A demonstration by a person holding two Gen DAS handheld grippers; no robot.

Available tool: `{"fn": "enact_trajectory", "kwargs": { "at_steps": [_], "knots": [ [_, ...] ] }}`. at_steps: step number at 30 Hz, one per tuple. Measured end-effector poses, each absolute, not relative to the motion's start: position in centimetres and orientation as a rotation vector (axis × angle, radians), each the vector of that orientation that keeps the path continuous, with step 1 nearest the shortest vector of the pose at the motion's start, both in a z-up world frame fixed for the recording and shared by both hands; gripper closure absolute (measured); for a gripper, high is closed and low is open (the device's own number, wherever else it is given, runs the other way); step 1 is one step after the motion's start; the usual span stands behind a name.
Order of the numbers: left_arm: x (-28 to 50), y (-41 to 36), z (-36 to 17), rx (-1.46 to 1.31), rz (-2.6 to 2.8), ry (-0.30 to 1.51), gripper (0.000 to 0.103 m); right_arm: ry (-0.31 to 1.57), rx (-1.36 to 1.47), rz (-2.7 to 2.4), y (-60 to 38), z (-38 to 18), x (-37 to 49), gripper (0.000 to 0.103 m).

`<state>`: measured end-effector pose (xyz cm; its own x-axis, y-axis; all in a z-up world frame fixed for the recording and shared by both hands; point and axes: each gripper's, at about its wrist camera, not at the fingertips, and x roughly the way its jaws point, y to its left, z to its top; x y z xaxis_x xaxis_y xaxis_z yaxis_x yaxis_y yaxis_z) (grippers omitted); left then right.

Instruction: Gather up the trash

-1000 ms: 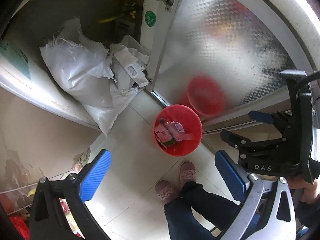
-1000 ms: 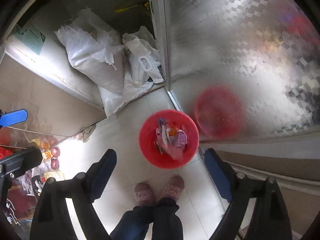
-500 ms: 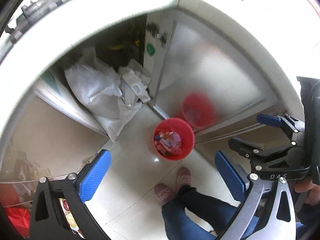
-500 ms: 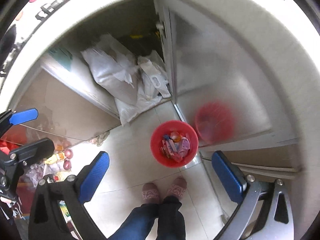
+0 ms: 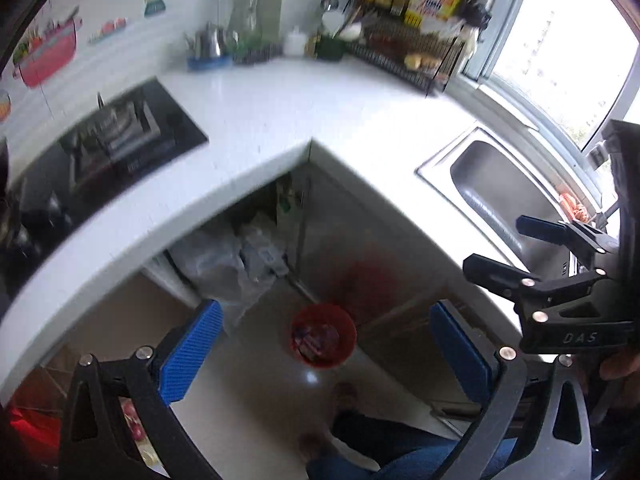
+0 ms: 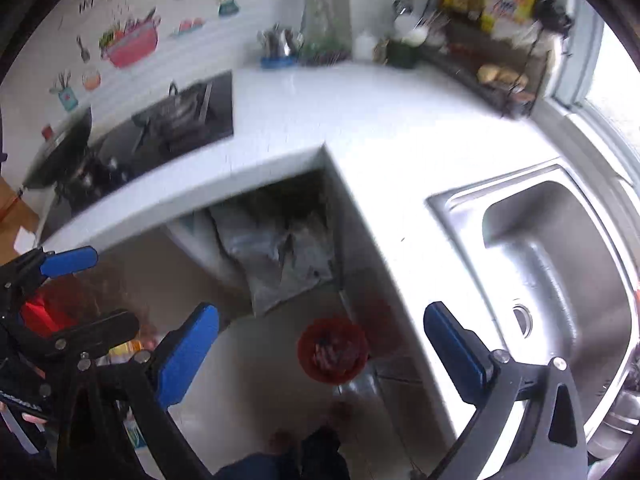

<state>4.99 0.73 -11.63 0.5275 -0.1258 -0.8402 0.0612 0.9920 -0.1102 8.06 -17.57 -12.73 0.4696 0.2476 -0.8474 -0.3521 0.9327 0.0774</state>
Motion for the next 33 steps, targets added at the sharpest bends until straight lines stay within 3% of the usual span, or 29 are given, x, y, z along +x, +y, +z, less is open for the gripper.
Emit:
{"fn": "enact_trajectory", "kwargs": {
  "at_steps": [18, 33],
  "knots": [
    [-5.1, -1.5, 2.8, 0.067, -0.207, 0.702, 0.000, 0.726, -0.036, 0.193, -19.1, 0.8, -3.8, 0.001],
    [-12.9, -1.7, 4.4, 0.077, -0.255, 0.646, 0.000, 0.682, -0.037, 0.136, -18.4, 1.9, -10.7, 0.001]
  ]
}}
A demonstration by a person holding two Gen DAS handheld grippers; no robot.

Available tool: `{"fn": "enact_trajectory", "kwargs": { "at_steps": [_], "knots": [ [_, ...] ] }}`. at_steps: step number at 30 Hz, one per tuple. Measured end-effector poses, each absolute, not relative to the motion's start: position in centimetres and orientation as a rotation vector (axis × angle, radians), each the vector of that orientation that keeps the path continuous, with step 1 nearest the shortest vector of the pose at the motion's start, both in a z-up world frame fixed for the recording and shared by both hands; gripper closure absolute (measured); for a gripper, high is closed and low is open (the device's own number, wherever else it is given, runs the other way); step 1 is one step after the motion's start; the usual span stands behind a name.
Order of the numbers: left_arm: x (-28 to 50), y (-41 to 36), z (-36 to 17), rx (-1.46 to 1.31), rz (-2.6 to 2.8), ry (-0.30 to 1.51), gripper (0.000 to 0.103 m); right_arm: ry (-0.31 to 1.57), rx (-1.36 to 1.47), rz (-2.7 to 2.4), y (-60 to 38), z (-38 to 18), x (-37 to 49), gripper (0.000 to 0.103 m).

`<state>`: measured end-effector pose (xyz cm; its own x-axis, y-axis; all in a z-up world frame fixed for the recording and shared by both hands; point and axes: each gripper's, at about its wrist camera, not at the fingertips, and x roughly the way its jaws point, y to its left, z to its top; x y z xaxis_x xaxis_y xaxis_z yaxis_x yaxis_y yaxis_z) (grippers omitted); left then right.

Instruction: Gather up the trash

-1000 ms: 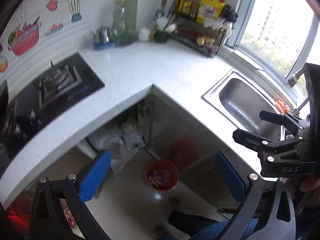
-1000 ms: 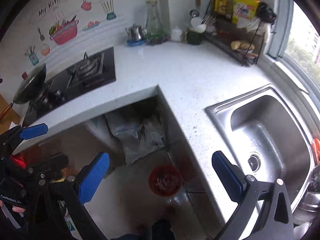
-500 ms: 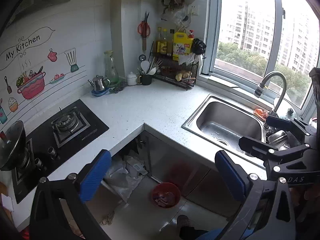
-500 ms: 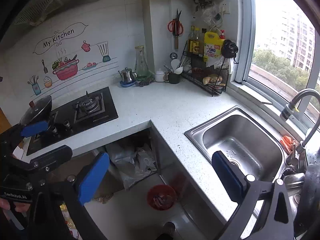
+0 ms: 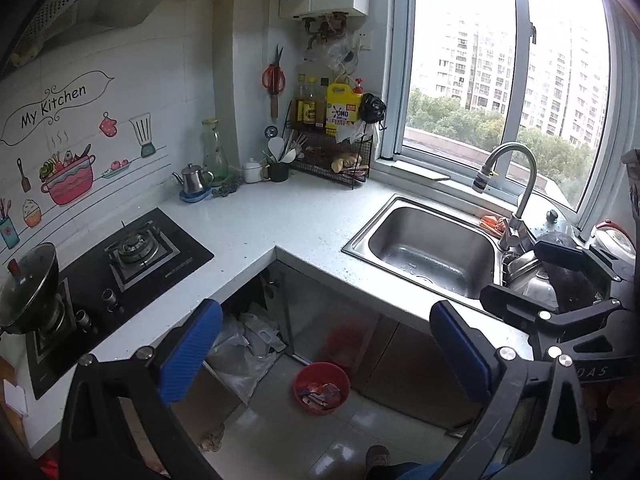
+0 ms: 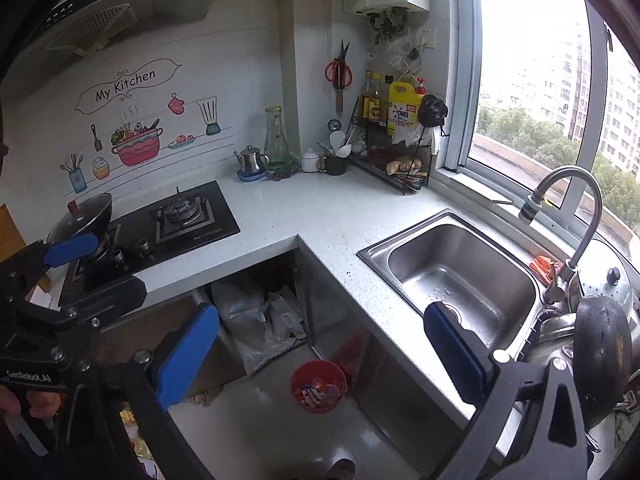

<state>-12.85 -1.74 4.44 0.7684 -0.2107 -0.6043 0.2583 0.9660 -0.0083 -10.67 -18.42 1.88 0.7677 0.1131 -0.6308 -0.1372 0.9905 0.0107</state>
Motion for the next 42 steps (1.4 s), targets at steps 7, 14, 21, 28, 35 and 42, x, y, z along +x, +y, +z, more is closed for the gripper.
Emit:
{"fn": "enact_trajectory", "kwargs": {
  "at_steps": [7, 14, 21, 28, 35, 42],
  "knots": [
    [-13.7, -1.8, 4.5, 0.076, -0.238, 0.644, 0.000, 0.676, -0.040, 0.144, -18.2, 1.9, -11.4, 0.001],
    [-14.1, -2.0, 4.3, 0.077, -0.233, 0.643, 0.000, 0.671, -0.042, 0.151, -18.3, 1.9, -12.3, 0.001],
    [-14.2, -2.1, 4.4, 0.075, -0.230, 0.644, 0.000, 0.670, -0.039, 0.155, -19.1, 1.9, -12.4, 0.001],
    [-14.0, -2.4, 4.5, 0.069, -0.244, 0.645, 0.000, 0.665, -0.037, 0.160, -19.3, 2.0, -12.4, 0.001],
    [-13.9, -2.9, 4.4, 0.095, -0.234, 0.646, 0.000, 0.667, -0.034, 0.155, -19.3, 1.9, -12.5, 0.001],
    [-14.0, -3.0, 4.3, 0.093, -0.225, 0.643, 0.000, 0.668, -0.032, 0.152, -19.3, 2.0, -12.6, 0.001]
  ]
}}
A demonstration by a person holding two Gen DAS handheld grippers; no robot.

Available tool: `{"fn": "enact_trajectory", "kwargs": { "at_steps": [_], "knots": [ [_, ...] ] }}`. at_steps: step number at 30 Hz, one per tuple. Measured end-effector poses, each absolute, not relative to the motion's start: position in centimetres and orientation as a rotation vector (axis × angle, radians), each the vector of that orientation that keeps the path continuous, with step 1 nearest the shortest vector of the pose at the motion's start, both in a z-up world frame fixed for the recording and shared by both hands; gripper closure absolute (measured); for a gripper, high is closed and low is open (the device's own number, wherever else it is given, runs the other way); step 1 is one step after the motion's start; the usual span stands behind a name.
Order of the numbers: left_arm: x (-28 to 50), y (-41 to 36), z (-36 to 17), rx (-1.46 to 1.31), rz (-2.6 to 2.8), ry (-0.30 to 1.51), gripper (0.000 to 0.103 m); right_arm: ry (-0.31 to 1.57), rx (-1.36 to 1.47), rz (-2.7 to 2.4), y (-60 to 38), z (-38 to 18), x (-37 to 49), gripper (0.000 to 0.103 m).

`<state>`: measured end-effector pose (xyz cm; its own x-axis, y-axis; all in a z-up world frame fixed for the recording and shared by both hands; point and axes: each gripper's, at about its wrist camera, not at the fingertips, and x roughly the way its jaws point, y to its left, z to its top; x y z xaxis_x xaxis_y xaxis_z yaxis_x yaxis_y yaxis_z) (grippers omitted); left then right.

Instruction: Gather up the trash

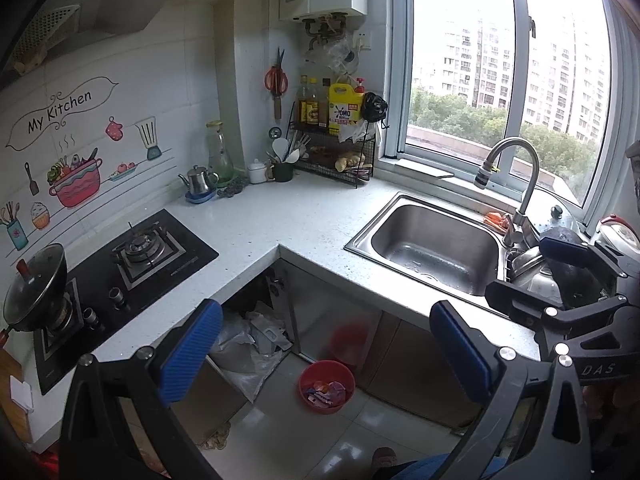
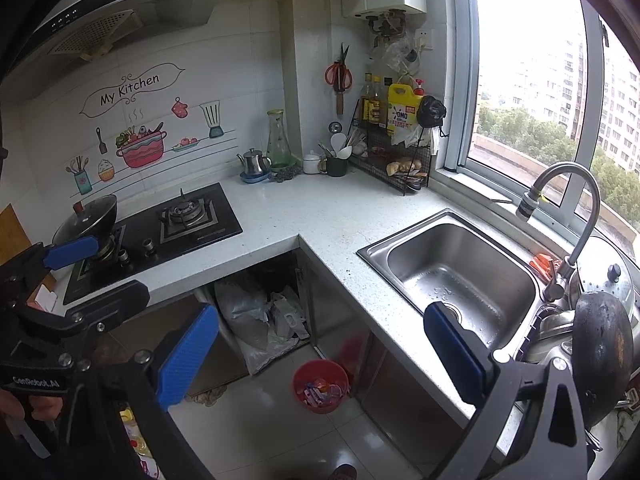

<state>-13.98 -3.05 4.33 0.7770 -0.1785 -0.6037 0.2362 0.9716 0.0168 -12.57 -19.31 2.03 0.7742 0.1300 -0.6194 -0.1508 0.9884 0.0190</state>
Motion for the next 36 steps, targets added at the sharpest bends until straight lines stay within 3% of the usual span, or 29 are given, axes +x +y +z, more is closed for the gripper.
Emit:
{"fn": "enact_trajectory", "kwargs": {
  "at_steps": [36],
  "knots": [
    [-14.68, -2.20, 4.48, 0.094, -0.214, 0.631, 0.000, 0.664, -0.042, 0.152, -19.28, 2.42, -12.77, 0.001]
  ]
}}
